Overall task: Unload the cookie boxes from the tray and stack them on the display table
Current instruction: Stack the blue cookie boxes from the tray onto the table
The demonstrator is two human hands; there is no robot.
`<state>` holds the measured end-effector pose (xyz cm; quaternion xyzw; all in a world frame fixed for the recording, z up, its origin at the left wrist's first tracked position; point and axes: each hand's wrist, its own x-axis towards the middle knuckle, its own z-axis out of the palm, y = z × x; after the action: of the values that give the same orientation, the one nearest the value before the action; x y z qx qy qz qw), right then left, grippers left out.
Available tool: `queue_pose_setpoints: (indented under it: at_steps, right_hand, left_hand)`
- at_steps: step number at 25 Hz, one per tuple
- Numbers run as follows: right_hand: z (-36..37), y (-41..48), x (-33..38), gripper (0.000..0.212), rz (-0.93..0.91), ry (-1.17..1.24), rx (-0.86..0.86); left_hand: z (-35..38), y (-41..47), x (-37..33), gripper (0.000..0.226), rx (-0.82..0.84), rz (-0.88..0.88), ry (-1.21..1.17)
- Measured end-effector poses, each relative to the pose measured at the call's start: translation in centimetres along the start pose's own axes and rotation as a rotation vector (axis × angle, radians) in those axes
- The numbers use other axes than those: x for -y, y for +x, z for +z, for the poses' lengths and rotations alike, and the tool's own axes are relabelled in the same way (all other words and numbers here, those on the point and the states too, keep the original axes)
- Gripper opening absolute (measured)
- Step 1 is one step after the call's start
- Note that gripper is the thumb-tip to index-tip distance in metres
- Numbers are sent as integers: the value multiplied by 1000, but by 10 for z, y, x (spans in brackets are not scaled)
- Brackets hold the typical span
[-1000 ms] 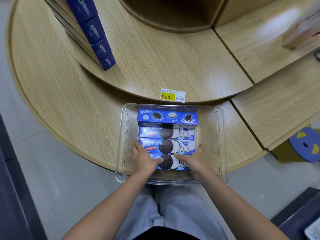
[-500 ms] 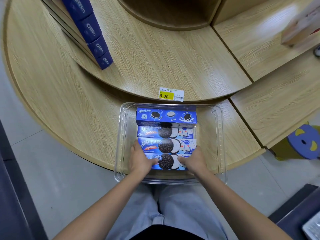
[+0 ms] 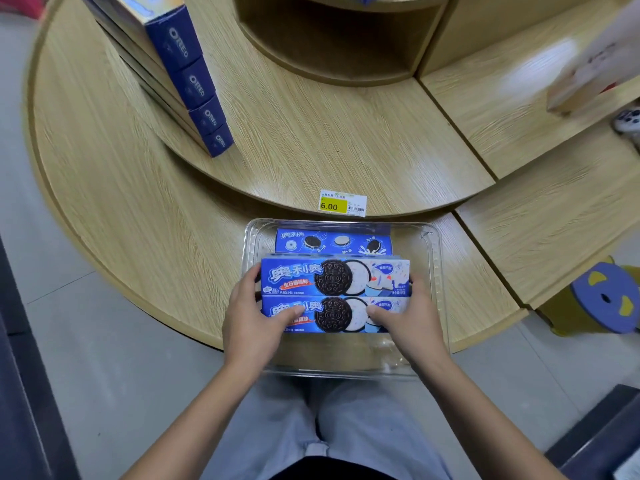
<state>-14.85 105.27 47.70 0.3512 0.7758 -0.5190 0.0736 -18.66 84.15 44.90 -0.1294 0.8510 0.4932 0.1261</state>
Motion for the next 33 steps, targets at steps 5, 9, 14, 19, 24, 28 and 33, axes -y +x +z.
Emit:
queue_pose_setpoints:
  at_steps: [5,9,14,19,24,28,33]
  right_hand:
    - [-16,17,36,69,-140,176,-54]
    - [-37,48,64,71,-237,268,-12]
    - [-61,96,102,41,-274,392,87]
    - [-64,147,132,25,-263,424,136]
    - [-51,181,120,23,-414,332,50]
    - [-38,190,102,47,-456,201,-23]
    - [-29,189,92,52,-460,196,-81]
  left_hand:
    - [-14,37,-49,81,-20,147,-154]
    - [-19,75,-87,77,31,293,-231]
    - [-16,123,-119,32,86,348,-343]
    - [-1,160,-134,29,96,327,-385]
    - [11,184,-133,55,81,380,-290]
    - [19,190,-119,62,45,388,-291]
    - [22,187,-109,61,26,407,-322]
